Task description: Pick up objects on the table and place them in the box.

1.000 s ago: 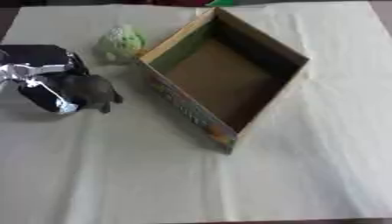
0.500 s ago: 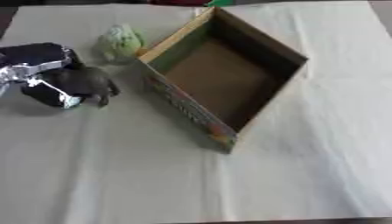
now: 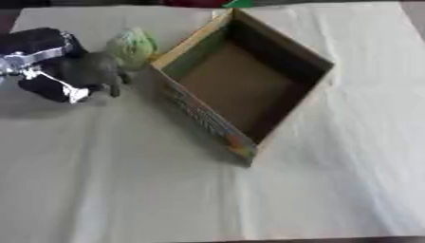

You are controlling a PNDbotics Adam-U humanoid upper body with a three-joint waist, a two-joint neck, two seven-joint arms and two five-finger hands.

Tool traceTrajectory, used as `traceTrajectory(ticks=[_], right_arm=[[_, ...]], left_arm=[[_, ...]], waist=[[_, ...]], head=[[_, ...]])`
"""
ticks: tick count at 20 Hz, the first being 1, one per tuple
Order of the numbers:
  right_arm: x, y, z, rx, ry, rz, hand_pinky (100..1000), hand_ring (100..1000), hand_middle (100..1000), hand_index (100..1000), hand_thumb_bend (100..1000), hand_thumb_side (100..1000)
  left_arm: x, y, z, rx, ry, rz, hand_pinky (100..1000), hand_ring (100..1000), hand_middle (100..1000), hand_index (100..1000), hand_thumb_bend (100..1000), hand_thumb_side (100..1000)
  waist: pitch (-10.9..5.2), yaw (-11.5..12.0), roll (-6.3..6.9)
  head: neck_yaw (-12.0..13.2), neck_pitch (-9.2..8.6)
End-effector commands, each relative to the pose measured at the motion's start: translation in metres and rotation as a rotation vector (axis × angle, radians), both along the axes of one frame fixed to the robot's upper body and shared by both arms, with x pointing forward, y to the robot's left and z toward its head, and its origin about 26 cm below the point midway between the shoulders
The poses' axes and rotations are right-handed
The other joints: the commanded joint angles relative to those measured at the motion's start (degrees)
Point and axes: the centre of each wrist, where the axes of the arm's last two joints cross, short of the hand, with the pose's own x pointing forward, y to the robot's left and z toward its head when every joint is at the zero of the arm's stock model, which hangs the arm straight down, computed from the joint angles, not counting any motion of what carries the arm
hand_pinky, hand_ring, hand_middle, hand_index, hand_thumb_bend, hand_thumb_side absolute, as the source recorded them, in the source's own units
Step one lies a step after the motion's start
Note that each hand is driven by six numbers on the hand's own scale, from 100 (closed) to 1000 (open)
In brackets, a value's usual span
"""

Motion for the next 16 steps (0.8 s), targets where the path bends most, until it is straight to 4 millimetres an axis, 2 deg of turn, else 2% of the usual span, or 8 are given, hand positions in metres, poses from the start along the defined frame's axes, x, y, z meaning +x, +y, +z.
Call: traceTrajectory(ticks=[1, 5, 9, 16], right_arm=[[-0.004, -0.003, 0.007, -0.01, -0.024, -0.007, 805, 1000, 695, 826, 100, 977], [-0.004, -0.004, 0.008, -0.014, -0.025, -0.01, 805, 1000, 695, 826, 100, 974], [-0.003, -0.003, 0.01, -0.021, -0.032, 0.004, 804, 1000, 695, 825, 100, 971], [-0.002, 0.0, 0.012, -0.019, -0.036, 0.023, 803, 1000, 695, 825, 100, 971]], left_arm=[[-0.012, 0.003, 0.041, 0.028, -0.109, 0.01, 301, 390, 295, 290, 100, 337], [-0.017, -0.013, 0.065, 0.032, -0.181, -0.026, 308, 393, 298, 292, 100, 333], [-0.018, -0.04, 0.082, 0.023, -0.254, -0.084, 308, 397, 300, 293, 100, 327], [-0.015, -0.099, 0.094, -0.005, -0.338, -0.206, 311, 396, 304, 295, 100, 319]], waist=[[-1.78, 0.17, 0.2], [-2.34, 0.29, 0.4], [-2.78, 0.17, 0.39], [-3.16, -0.5, 0.26]], head=[[-0.39, 0.26], [-0.83, 0.8], [-1.29, 1.02], [-0.96, 1.36]])
